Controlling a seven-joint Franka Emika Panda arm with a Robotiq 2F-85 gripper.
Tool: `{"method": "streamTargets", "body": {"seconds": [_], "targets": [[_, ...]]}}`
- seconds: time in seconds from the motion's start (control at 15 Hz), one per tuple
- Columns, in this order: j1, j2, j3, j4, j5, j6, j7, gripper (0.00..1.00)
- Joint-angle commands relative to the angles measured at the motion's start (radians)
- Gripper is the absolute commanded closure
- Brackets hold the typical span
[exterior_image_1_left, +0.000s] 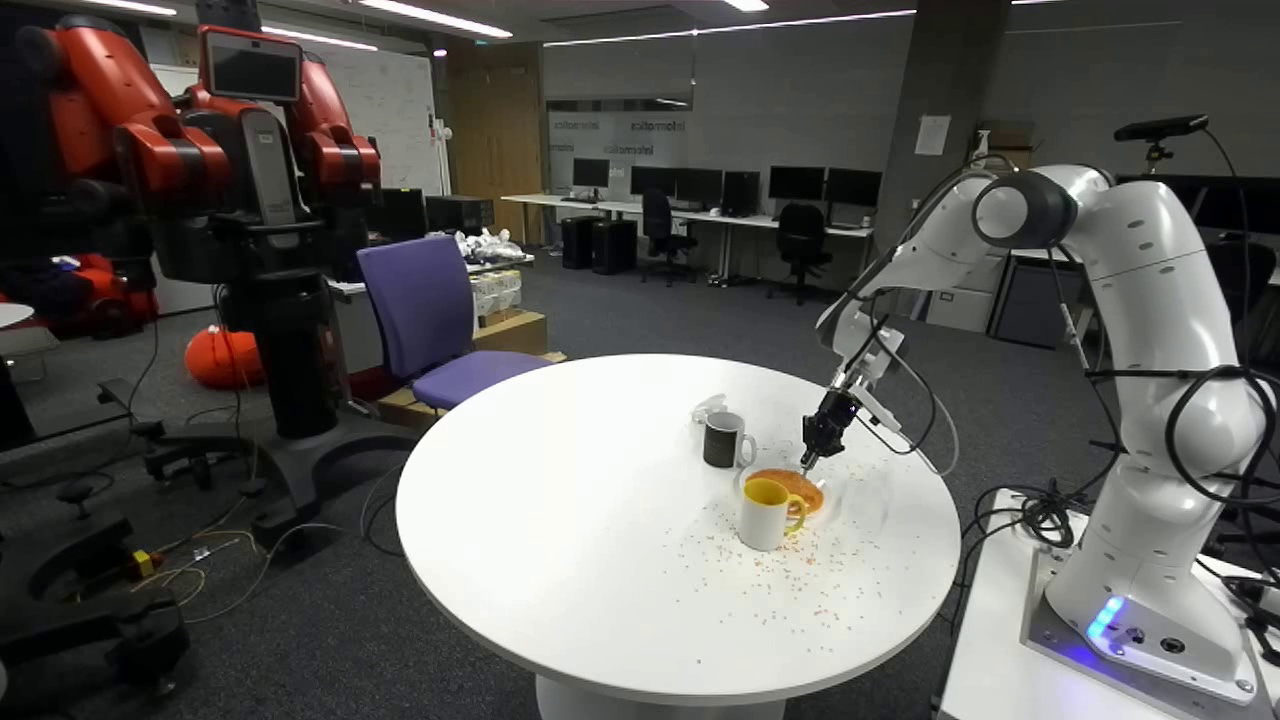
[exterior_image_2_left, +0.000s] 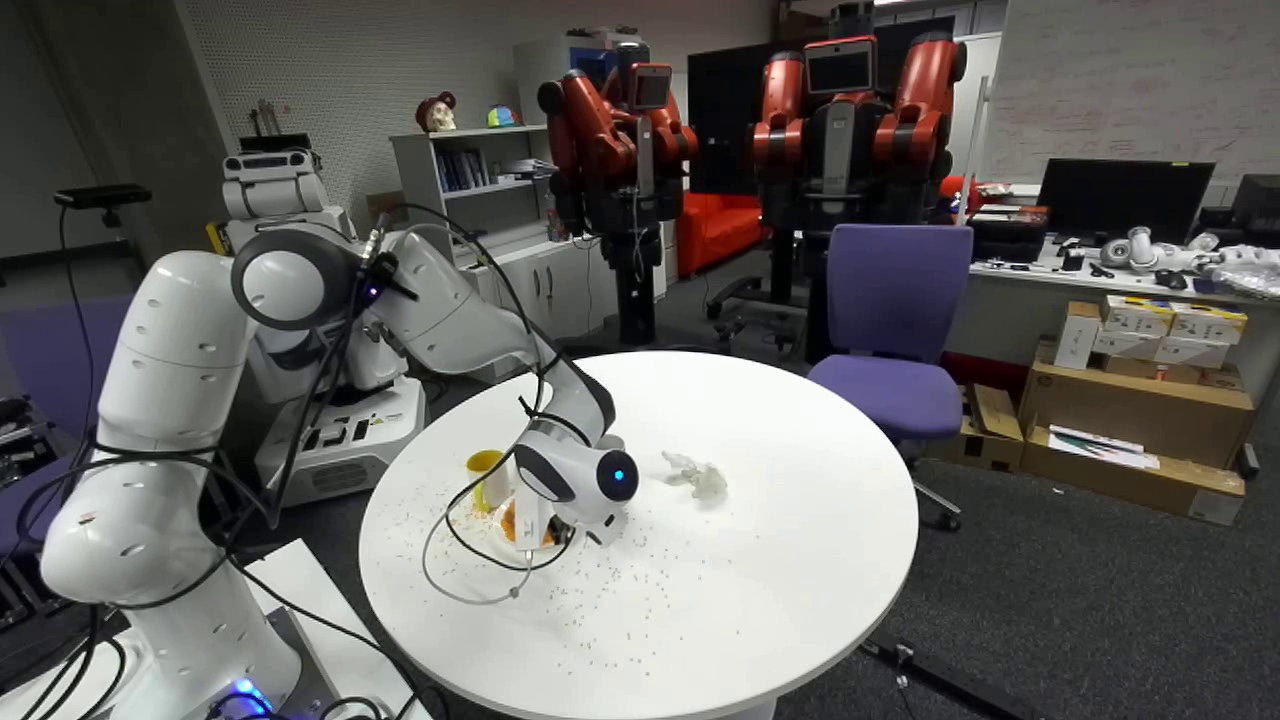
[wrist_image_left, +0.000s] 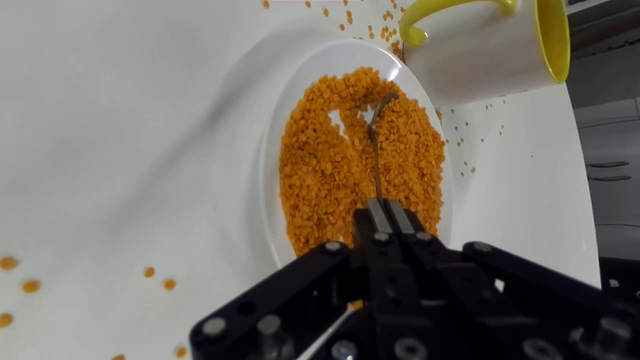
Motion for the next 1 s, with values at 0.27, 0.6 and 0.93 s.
{"method": "streamTargets", "body": {"seconds": [0.27,0.6,0.93], "targets": [[0.016,-0.037,0.022,-0.058,0.040,0.153,-0.116,0.99],[0.021,-0.040,0.026,-0.065,0.079,0.204,-0.183,0.99],[0.034,-0.052,0.028,-0.083,0.114,0.247,-0.275,0.99]]}}
